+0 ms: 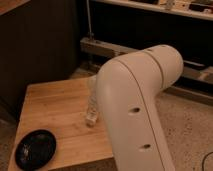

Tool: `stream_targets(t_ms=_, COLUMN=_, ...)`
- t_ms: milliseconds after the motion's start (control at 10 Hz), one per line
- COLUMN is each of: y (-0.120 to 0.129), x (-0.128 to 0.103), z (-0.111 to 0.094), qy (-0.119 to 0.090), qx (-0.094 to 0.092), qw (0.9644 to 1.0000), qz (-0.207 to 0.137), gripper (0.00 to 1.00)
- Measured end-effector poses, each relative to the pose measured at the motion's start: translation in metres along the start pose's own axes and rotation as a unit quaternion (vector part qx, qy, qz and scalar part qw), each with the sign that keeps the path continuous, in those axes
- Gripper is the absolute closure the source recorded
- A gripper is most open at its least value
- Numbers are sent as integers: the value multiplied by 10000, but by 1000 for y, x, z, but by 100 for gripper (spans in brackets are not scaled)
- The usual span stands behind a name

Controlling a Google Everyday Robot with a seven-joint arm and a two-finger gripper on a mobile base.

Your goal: Place the bottle in the ceramic bowl

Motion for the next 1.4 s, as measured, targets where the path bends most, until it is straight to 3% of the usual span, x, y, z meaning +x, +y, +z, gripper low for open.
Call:
stream_targets(t_ms=200, y=42, x=25, z=-31, qy=-59, qx=-64, qw=9963, qz=-851, gripper=100)
stream_targets(t_ms=300, y=59, x=35, z=-52, qy=-104, qx=-49, qw=9922, qz=-1238, gripper=100)
stream_targets(t_ms=400, y=80, x=50, z=-71, qy=-141, qx=-51, qw=9856, qz=-1685, gripper=100)
stream_targets(t_ms=500, y=104, x=69, z=-91, qy=-160, qx=-58, qw=9749, qz=-2219, gripper=100)
stream_targets(t_ms=600, y=124, x=88, z=-109, qy=-164, qx=-82, qw=9610, qz=-2760, gripper=100)
stream_targets(t_ms=800, y=164, x=137, z=-137, qy=7, qx=-237, qw=9209, qz=-3891, gripper=100)
stream_targets(t_ms=900, y=175, x=153, z=-145, qy=71, qx=-297, qw=9053, qz=-4236, gripper=100)
stream_targets(t_ms=1000, y=180, x=163, z=-151, qy=122, qx=-324, qw=8944, qz=-4458, gripper=100)
stream_targets(t_ms=1100, y=184, x=170, z=-153, qy=149, qx=-351, qw=8880, qz=-4583, gripper=100)
stream_targets(t_ms=1300, y=183, x=169, z=-154, qy=140, qx=-349, qw=8885, qz=-4574, gripper=100)
stream_targets(t_ms=1400, y=184, x=170, z=-152, qy=130, qx=-370, qw=8859, qz=-4623, gripper=100)
